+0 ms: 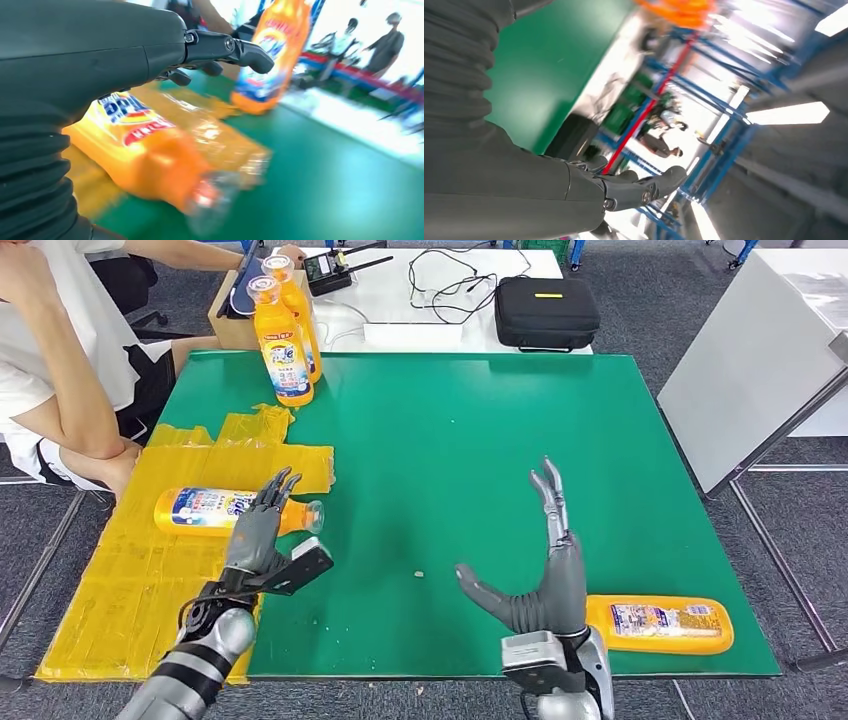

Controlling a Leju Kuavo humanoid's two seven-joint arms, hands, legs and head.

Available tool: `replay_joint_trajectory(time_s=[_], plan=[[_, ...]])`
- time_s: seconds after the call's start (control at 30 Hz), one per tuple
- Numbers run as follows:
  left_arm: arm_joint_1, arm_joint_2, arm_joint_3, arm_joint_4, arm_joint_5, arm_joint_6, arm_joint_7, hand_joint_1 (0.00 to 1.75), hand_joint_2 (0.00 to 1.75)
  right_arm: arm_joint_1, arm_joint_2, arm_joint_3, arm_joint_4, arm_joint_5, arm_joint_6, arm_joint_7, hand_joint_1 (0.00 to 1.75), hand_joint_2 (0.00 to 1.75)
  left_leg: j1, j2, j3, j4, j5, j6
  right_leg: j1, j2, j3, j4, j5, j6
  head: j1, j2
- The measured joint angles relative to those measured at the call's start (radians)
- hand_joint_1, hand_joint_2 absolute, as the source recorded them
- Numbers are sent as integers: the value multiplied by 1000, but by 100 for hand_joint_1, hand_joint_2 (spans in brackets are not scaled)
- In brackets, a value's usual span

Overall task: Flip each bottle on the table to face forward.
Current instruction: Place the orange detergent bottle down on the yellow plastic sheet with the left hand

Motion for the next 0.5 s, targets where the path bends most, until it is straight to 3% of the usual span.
replay_joint_trajectory(time_s=[0.17, 0.5], plan=[[168, -5, 11, -312, 184, -115, -64, 0, 175, 9, -90, 2, 32, 249, 47, 113, 0, 175, 0, -2, -2, 0, -2, 1, 0, 0, -1, -1, -2, 2, 0, 0], [322, -24, 23, -551, 365, -227, -136, 0, 175, 55, -228, -53, 80, 344, 86, 154, 0, 175, 0, -2, -2, 0, -2, 1, 0, 0, -1, -1, -3, 3, 0, 0]])
